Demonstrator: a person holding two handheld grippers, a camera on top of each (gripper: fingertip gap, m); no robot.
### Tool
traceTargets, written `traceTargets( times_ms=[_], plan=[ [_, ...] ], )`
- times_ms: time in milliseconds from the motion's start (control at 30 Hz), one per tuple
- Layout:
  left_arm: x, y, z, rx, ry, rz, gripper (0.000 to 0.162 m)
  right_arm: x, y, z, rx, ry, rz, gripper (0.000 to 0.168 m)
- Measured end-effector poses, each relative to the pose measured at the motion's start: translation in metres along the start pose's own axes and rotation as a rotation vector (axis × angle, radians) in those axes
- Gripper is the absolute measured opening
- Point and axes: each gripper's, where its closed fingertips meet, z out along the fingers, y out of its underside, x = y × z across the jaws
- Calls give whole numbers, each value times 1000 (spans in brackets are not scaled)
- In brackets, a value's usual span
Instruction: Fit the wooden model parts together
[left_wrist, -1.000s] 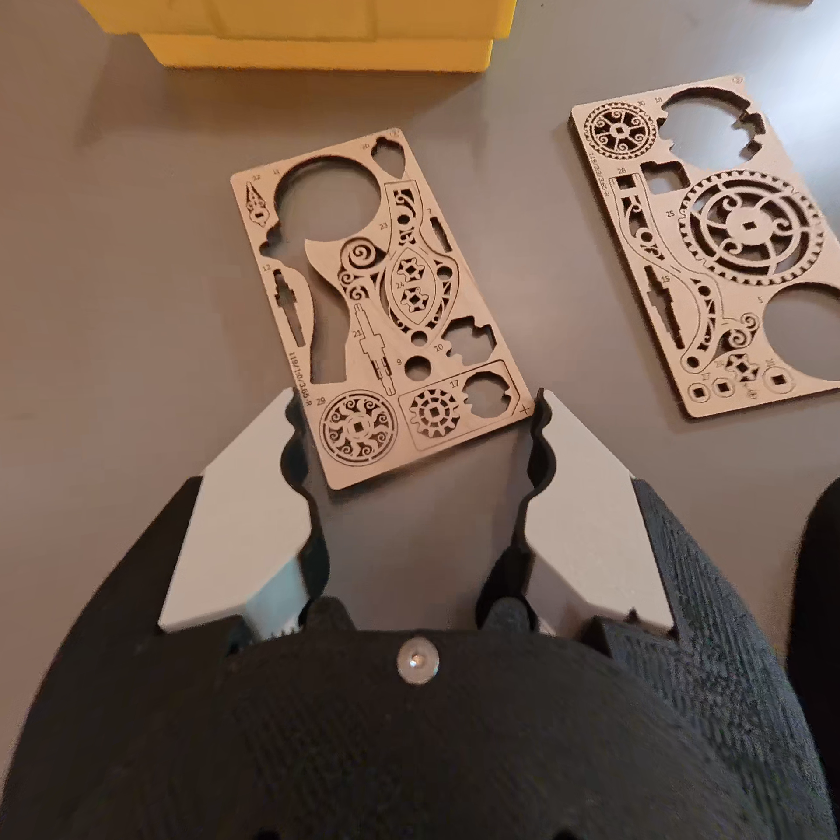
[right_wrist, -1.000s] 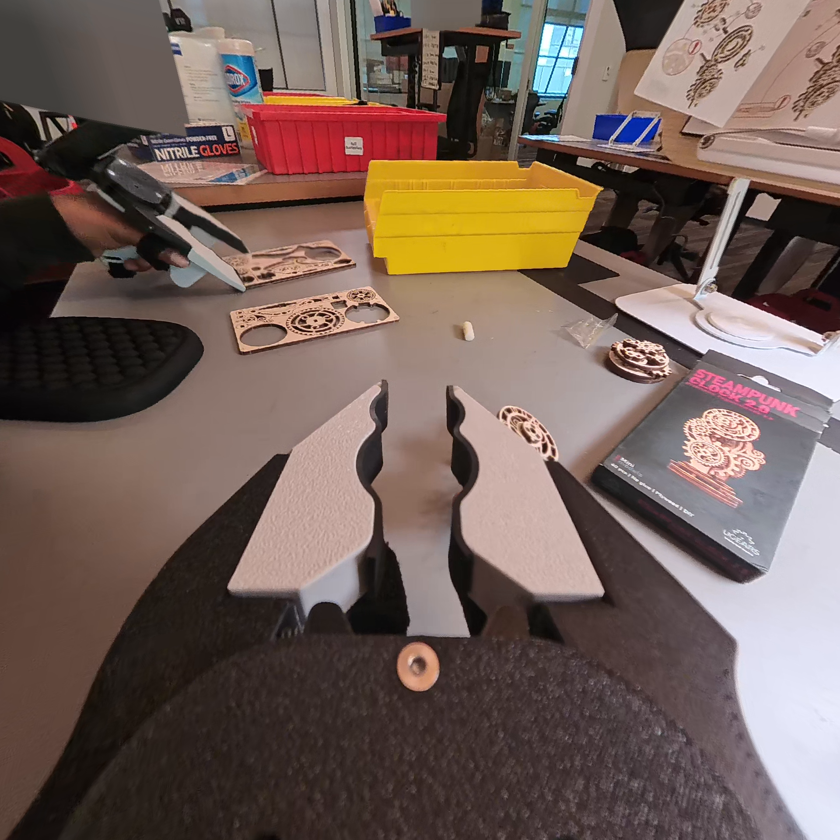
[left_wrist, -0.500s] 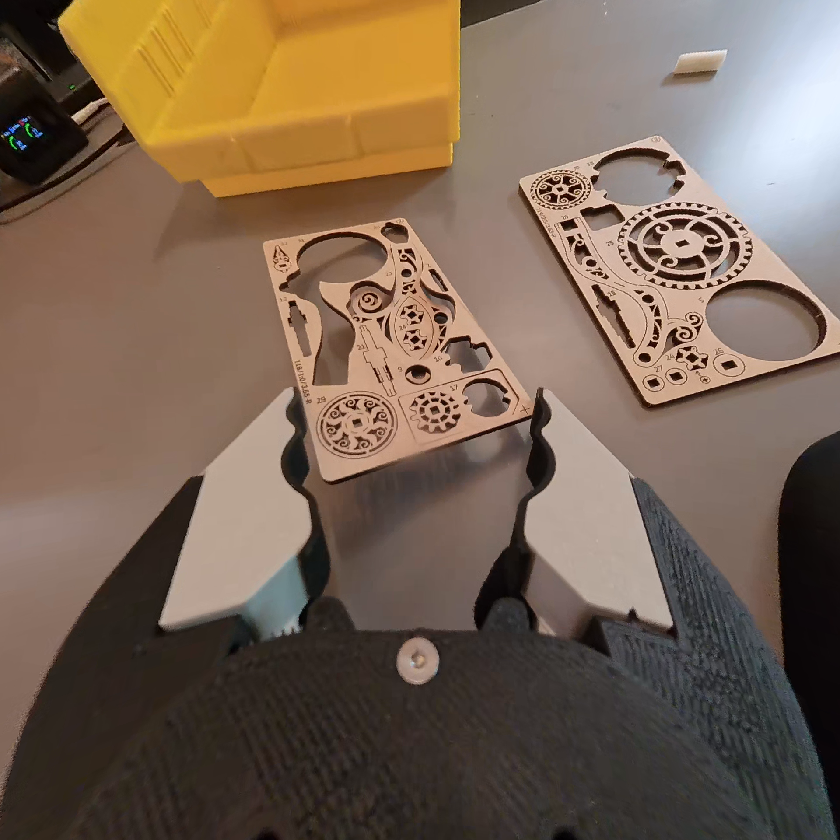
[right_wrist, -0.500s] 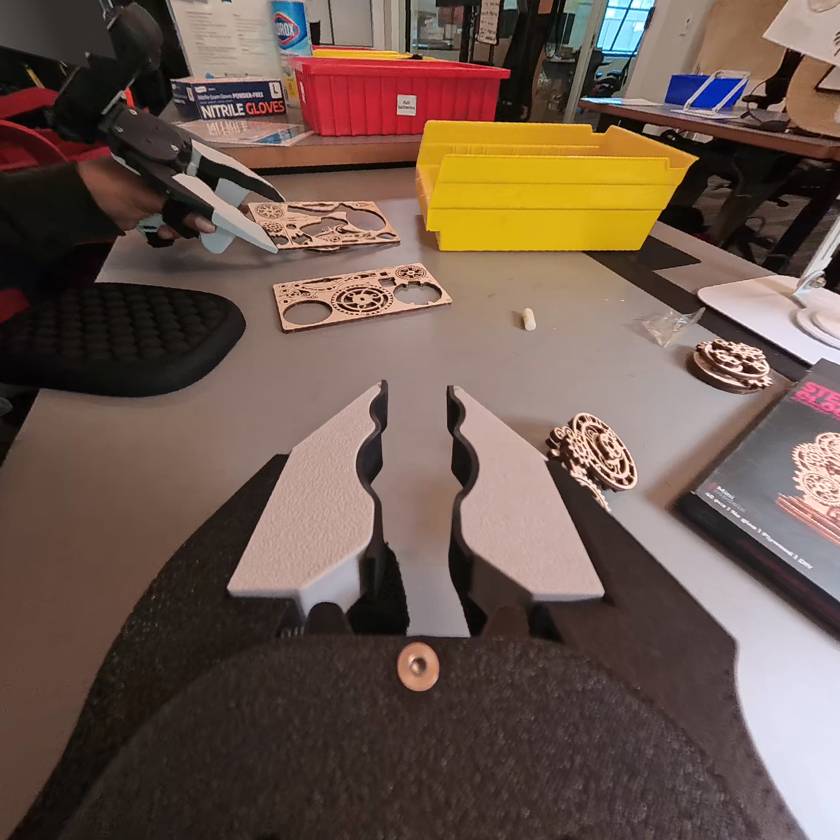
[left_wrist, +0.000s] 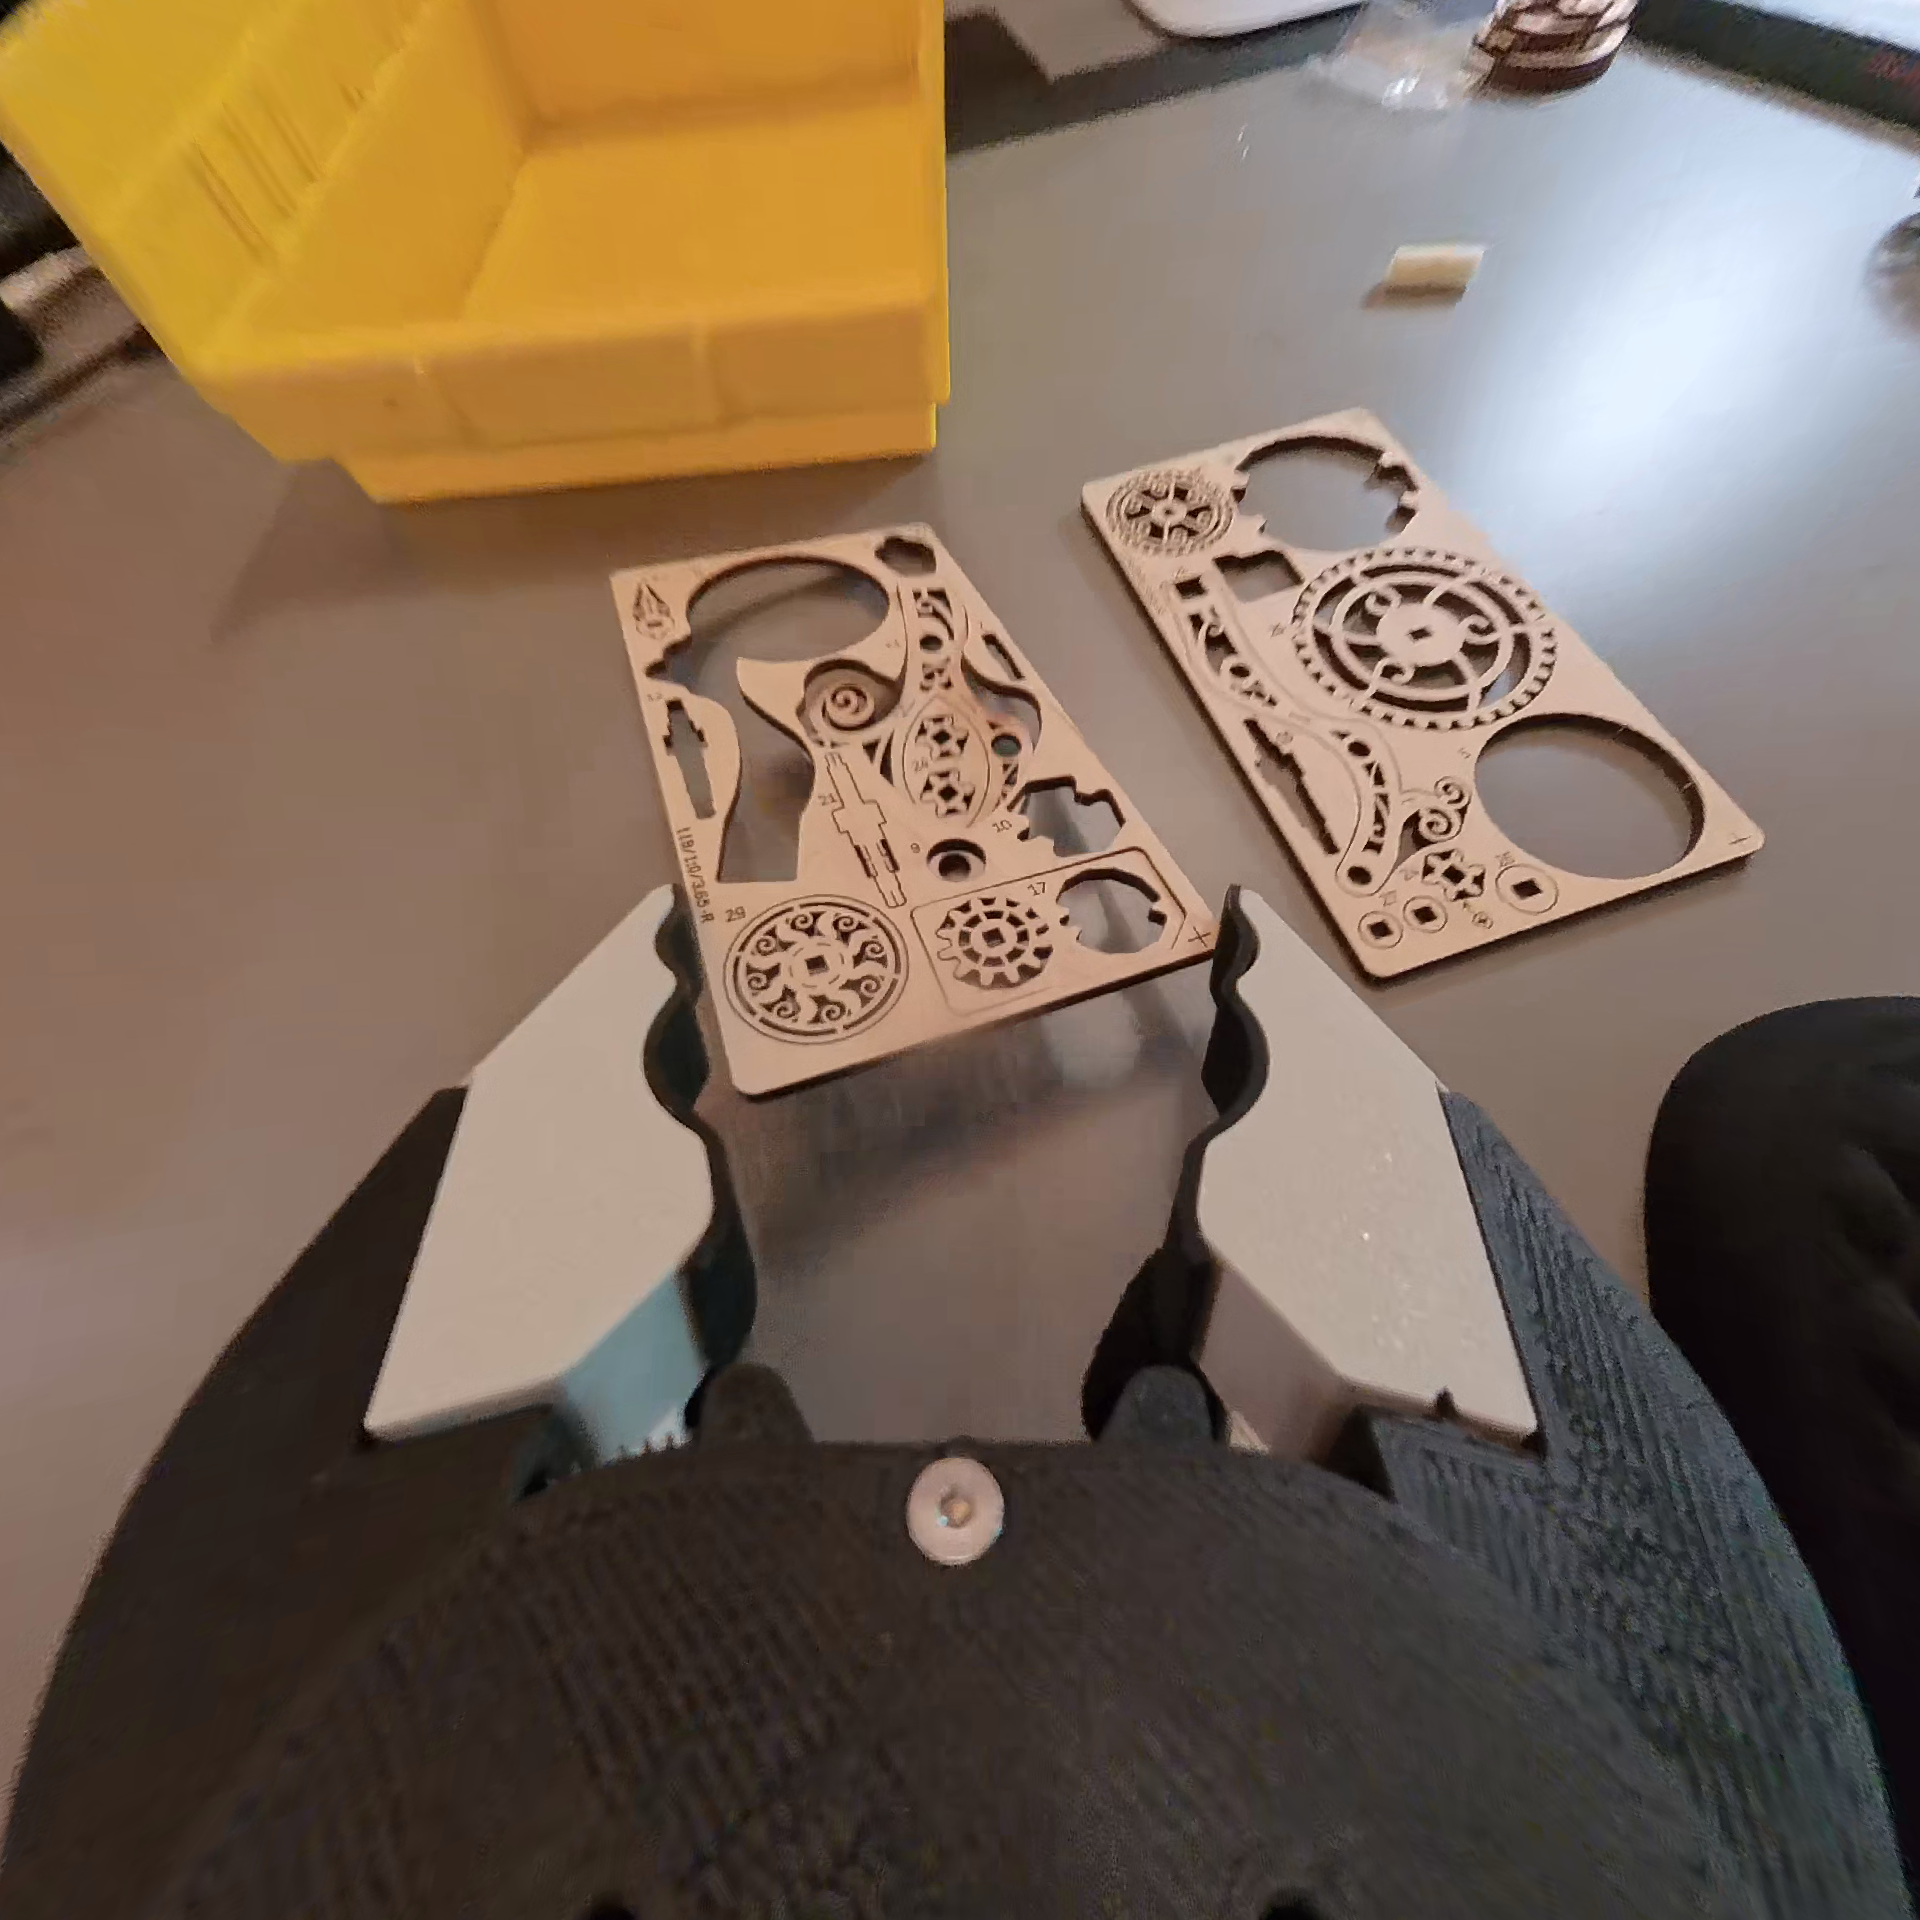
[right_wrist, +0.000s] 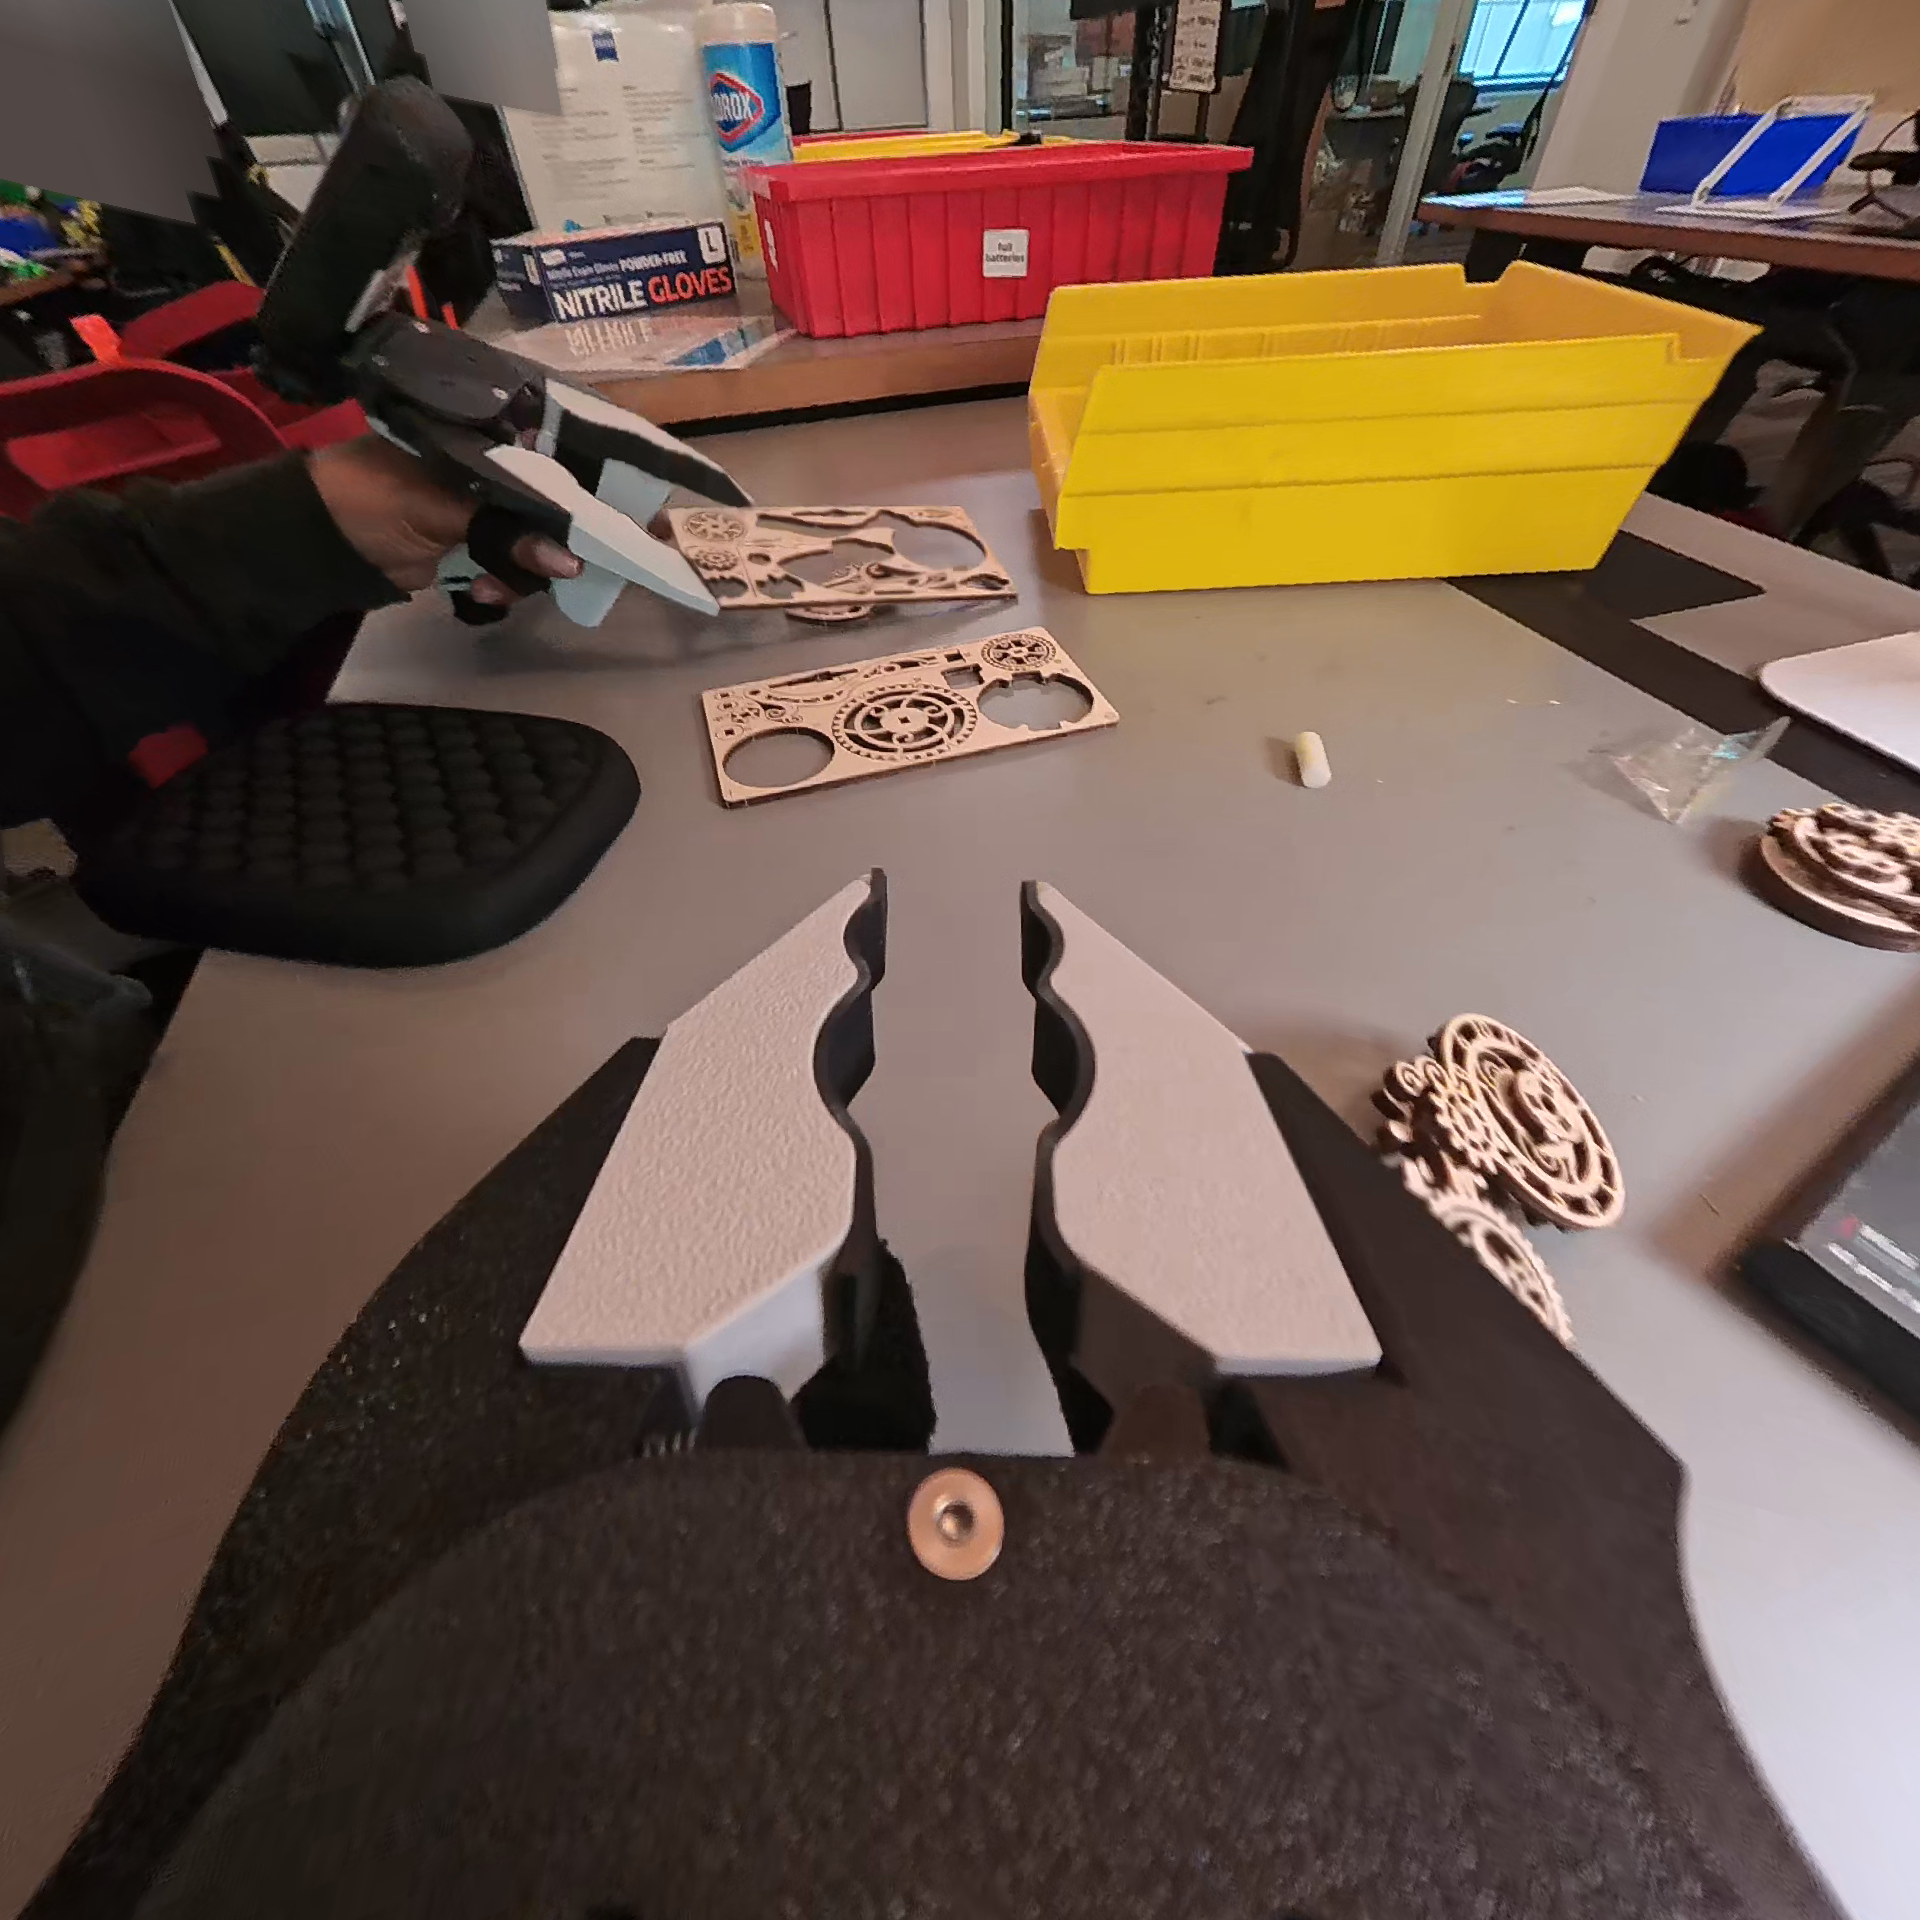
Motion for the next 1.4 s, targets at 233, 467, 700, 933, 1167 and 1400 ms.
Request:
traceTargets(
  times_ms=[233, 467, 700, 933, 1167, 1400],
  plan=[
    [-17, -35, -24, 183, -127, 79, 37, -21, -14, 38, -3, -94, 11, 25],
    [3, -13, -6, 58, 64, 1, 67, -45, -22, 77, -47, -177, -56, 25],
    [16, -22, 3, 101, 94, 556, 57, -38, -27, 74, -27, -166, -47, 25],
    [25, -30, 16, 184, -10, 971, 0, -28, -29, 66, -4, -159, 24, 25],
    [27, -37, 1, 159, 115, 1034, 0, -31, -24, 66, -13, -188, 49, 25],
    [39, -20, 36, 85, 132, 1172, 29, -37, -21, 69, -27, -202, 39, 25]
  ],
)
